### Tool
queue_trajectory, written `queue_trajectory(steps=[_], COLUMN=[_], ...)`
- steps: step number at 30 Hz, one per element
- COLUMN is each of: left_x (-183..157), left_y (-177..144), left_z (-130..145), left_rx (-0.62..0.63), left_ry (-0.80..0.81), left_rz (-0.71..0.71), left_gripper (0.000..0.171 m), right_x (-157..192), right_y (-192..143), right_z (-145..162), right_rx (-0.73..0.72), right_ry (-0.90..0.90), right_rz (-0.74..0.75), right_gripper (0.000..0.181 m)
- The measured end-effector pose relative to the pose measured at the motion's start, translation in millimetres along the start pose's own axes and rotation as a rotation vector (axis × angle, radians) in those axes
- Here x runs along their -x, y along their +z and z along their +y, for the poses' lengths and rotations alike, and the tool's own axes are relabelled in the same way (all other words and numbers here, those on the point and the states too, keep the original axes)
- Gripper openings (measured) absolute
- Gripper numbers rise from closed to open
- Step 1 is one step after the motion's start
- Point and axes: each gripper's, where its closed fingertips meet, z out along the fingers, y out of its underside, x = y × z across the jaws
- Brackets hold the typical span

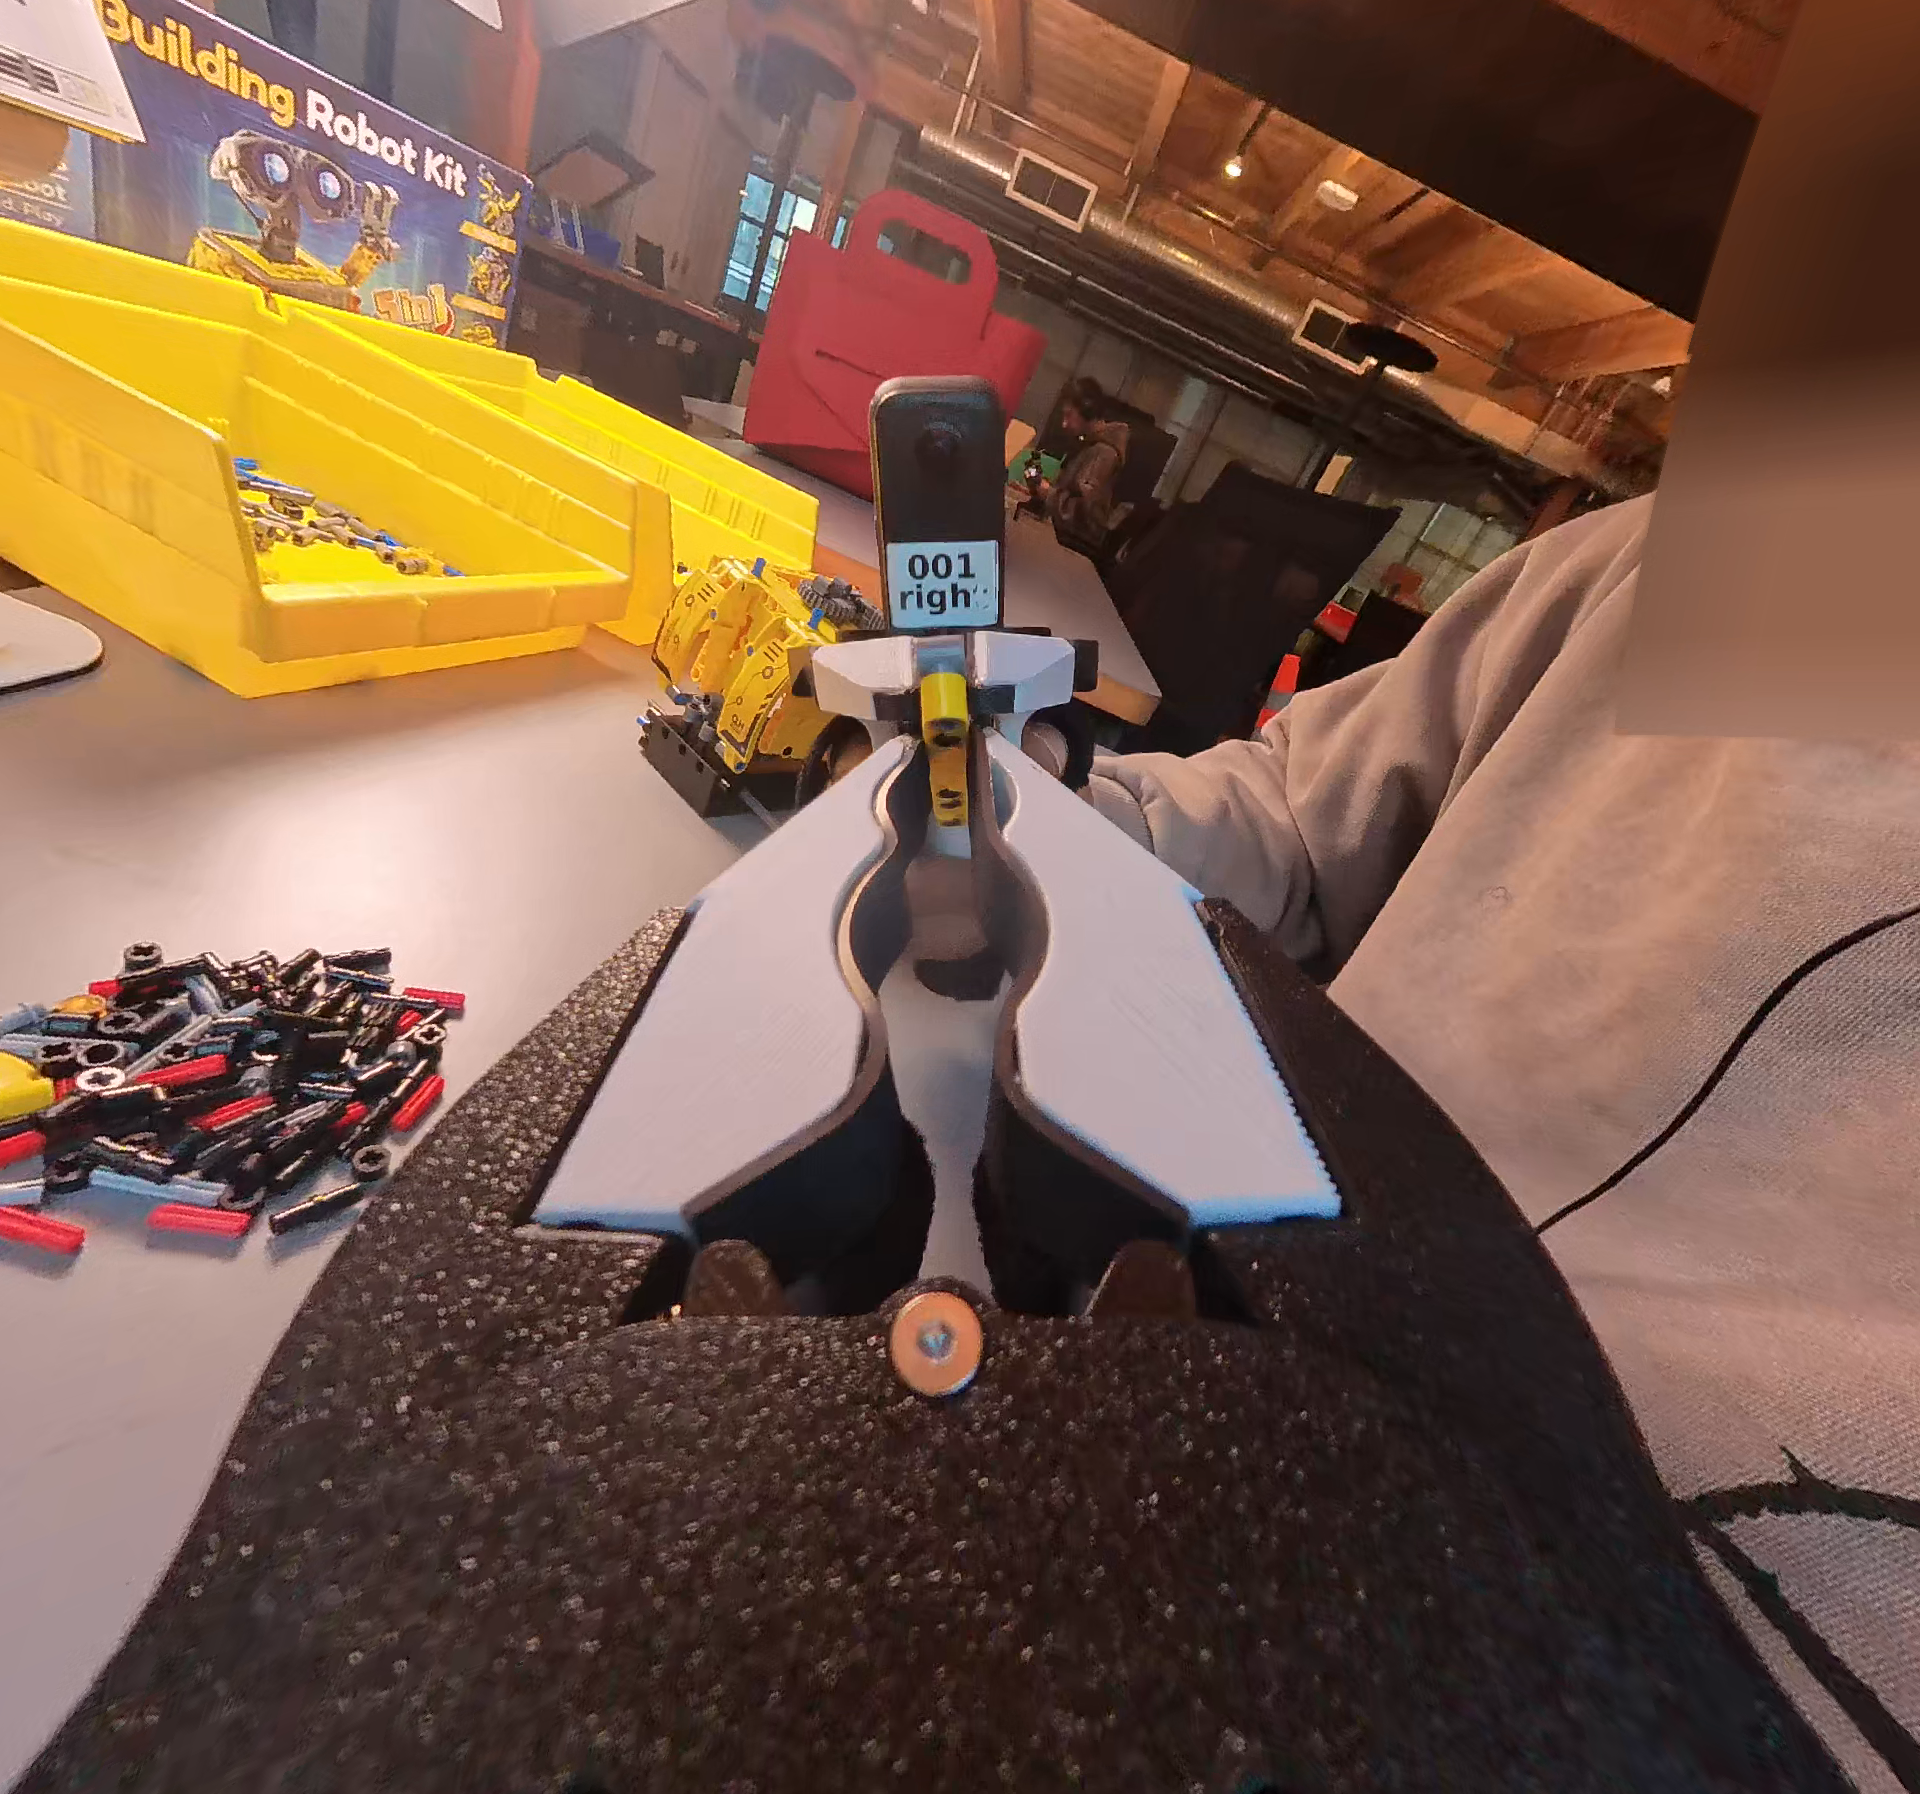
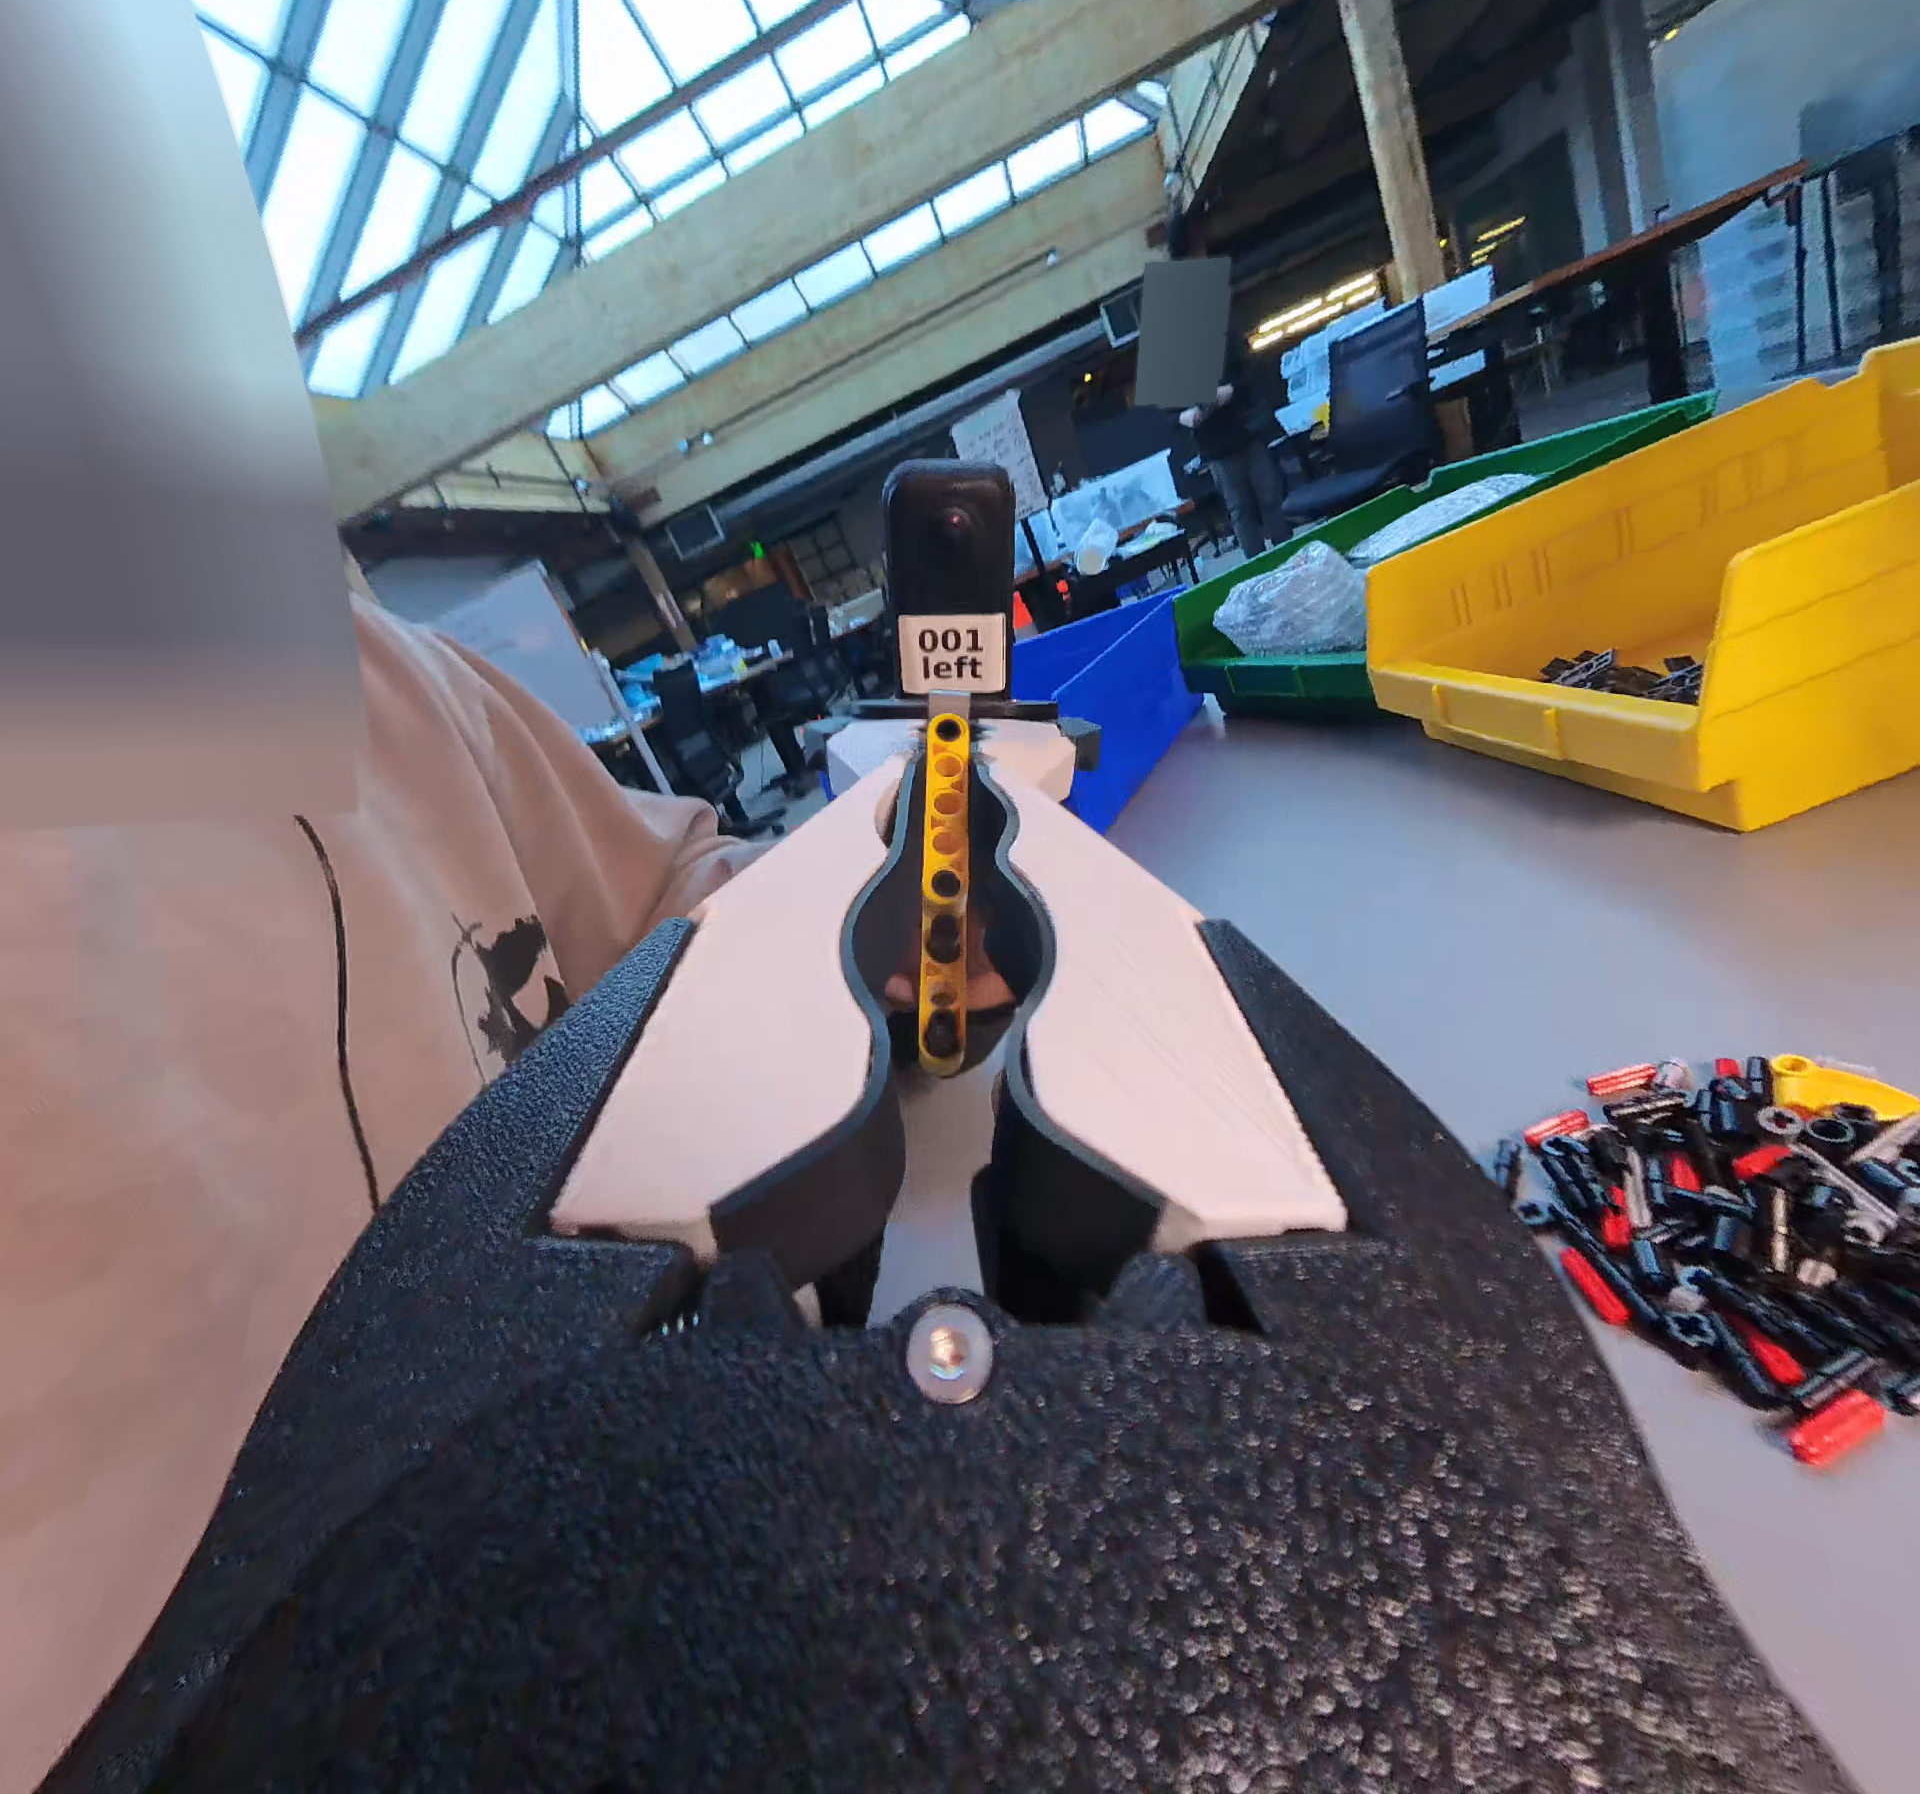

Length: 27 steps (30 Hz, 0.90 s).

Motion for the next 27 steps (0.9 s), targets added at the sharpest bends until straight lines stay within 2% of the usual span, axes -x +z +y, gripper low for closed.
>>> queue_trajectory(steps=[6,12,16,20,23,27], left_x=[4,5,10,14,13,16], left_y=[-4,-5,-10,-8,-8,-9], left_z=[-11,-14,-6,0,-2,-3], left_rx=[-0.048,-0.051,-0.025,-0.004,-0.002,-0.005], left_ry=[0.006,0.008,-0.037,-0.084,-0.066,-0.052], left_rz=[-0.023,-0.023,-0.007,0.013,0.009,-0.008], left_gripper=[0.005,0.006,0.006,0.006,0.006,0.006], right_x=[-6,-10,-9,-15,-12,-15], right_y=[5,3,7,3,-3,-4], right_z=[-16,-21,-6,0,8,16], right_rx=[-0.148,-0.16,-0.021,0.026,0.115,0.171], right_ry=[0.125,0.12,0.071,0.081,0.019,-0.04], right_rz=[0.002,0.012,0.002,0.021,0.005,0.033], right_gripper=[0.003,0.003,0.004,0.006,0.018,0.007])
